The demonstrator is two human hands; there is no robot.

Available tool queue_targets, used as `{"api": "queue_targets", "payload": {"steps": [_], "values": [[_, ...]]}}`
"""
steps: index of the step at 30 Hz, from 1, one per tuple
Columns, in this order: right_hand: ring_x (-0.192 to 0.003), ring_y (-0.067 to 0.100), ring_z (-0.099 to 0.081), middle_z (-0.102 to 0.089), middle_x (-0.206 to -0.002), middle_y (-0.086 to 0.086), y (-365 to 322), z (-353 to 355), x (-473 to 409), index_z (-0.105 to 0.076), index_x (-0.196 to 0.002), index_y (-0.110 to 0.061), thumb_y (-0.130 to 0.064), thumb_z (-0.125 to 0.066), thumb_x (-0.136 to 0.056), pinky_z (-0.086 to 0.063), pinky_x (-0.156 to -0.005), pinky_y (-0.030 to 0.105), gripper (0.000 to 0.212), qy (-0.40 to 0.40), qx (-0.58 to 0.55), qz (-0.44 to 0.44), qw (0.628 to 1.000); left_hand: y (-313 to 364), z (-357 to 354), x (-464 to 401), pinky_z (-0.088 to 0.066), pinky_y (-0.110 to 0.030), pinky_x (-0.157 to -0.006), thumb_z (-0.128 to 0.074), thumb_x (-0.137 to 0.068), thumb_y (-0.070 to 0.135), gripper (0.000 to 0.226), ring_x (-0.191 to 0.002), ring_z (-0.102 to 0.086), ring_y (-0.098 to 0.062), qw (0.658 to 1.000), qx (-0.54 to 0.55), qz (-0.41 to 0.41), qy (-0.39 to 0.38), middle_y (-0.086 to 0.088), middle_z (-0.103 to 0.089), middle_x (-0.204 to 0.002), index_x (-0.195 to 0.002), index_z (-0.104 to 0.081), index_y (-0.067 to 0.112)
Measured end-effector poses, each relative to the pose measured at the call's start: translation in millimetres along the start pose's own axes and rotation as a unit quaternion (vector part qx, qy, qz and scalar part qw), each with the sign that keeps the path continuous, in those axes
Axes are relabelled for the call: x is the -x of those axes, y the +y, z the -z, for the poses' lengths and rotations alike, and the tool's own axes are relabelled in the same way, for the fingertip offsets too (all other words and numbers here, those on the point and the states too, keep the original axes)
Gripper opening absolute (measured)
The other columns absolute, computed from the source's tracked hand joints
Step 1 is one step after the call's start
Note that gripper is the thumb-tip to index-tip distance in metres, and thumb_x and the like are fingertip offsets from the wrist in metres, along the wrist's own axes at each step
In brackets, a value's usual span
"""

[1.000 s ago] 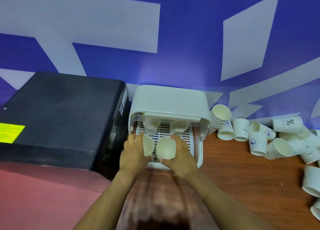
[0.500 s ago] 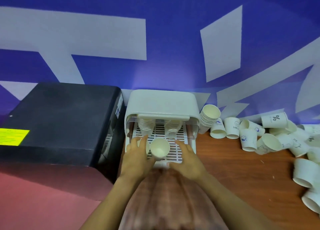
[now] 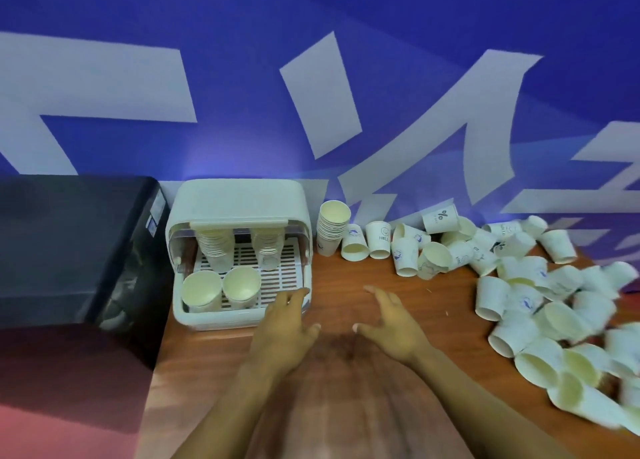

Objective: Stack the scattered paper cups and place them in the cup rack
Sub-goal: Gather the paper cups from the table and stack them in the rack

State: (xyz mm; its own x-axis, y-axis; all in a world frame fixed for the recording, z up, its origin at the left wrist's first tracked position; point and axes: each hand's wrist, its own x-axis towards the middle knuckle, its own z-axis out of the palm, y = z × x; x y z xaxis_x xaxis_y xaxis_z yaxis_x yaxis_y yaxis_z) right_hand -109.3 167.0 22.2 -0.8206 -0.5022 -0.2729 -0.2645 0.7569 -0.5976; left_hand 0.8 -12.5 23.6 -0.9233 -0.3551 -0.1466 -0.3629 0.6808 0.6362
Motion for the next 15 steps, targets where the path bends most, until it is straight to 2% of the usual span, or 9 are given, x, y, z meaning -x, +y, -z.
{"api": "queue_targets", "payload": {"steps": [4,11,15], "values": [[-0.126,0.017,-0.044,-0.033,-0.144,-0.001,35,30,-3,-0.028,-0.143,-0.033,-0.039,-0.07,-0.079,-0.039,-0.103,0.033,0.077,-0.009,-0.001,-0.002,1.0,34,-20,-13,-0.038,-0.035,-0.105,-0.061,-0.086,0.038,0.067,-0.128,-0.04,-0.019,1.0,-0.01,0.018,-0.009,0.001,-0.036,-0.143,-0.145,-0.03,0.026],[-0.128,0.018,-0.042,-0.03,-0.146,0.002,98,108,-33,-0.029,-0.143,-0.03,-0.037,-0.069,-0.08,-0.038,-0.103,0.032,0.075,-0.013,0.006,0.016,1.0,116,-63,-56,-0.037,-0.034,-0.105,-0.059,-0.088,0.037,0.067,-0.129,-0.039,-0.022,0.998,-0.043,0.041,-0.013,-0.001,-0.034,-0.143,-0.146,-0.028,0.026],[-0.122,0.018,-0.045,-0.038,-0.139,0.002,130,142,-59,-0.03,-0.141,-0.03,-0.036,-0.069,-0.081,-0.04,-0.095,0.029,0.072,-0.018,0.022,0.027,0.999,154,-89,-87,-0.036,-0.034,-0.104,-0.063,-0.086,0.036,0.067,-0.13,-0.04,-0.024,0.997,0.009,0.071,-0.017,-0.003,-0.034,-0.144,-0.144,-0.031,0.027]]}}
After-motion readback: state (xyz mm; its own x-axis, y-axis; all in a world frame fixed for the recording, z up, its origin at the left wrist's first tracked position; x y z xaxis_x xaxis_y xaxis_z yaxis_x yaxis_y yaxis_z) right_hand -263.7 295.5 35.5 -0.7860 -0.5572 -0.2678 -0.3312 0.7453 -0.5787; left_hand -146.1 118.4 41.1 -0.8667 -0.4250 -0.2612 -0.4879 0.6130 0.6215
